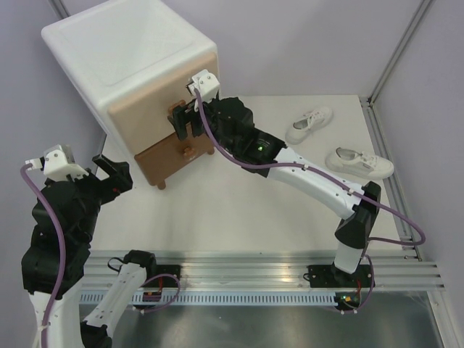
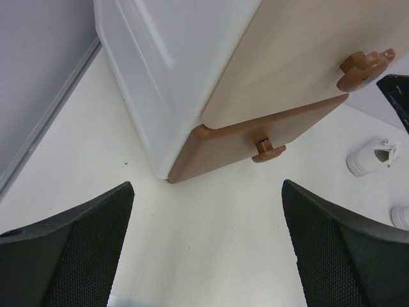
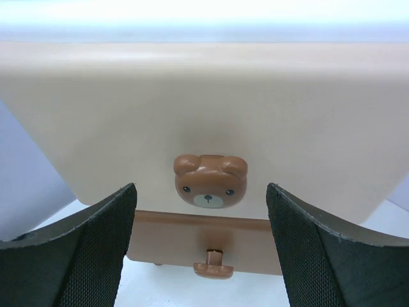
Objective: Place and organize the shoes in the shoe cabinet
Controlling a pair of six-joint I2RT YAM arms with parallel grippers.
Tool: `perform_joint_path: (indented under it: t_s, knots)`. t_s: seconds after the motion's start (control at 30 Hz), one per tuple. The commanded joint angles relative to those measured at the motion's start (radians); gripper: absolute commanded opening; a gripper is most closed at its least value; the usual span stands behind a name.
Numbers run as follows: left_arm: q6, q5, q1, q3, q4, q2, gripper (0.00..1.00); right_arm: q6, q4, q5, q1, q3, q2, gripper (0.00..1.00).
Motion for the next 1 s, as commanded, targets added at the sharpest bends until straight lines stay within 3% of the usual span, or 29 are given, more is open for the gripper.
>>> perform_joint_path:
  t_s: [0.0, 0.67, 0.87, 0.97]
  knots:
    - [0.015, -0.013, -0.003, 0.023, -0.004, 0.0, 1.0, 0.013, -0.06, 0.002, 0.007, 0.077, 0.067, 0.87]
    - [0.016, -0.013, -0.003, 0.01, -0.006, -0.006, 1.0, 0.01, -0.004, 0.097, 0.005, 0.202, 0.204, 0.83]
    - [0.018, -0.015, -0.003, 0.008, -0.004, -0.006, 1.0, 0.006, 0.008, 0.101, 0.007, 0.205, 0.209, 0.74]
    - [0.018, -0.015, -0.003, 0.006, -0.006, -0.006, 1.0, -0.002, 0.002, 0.101, 0.005, 0.199, 0.203, 0.63]
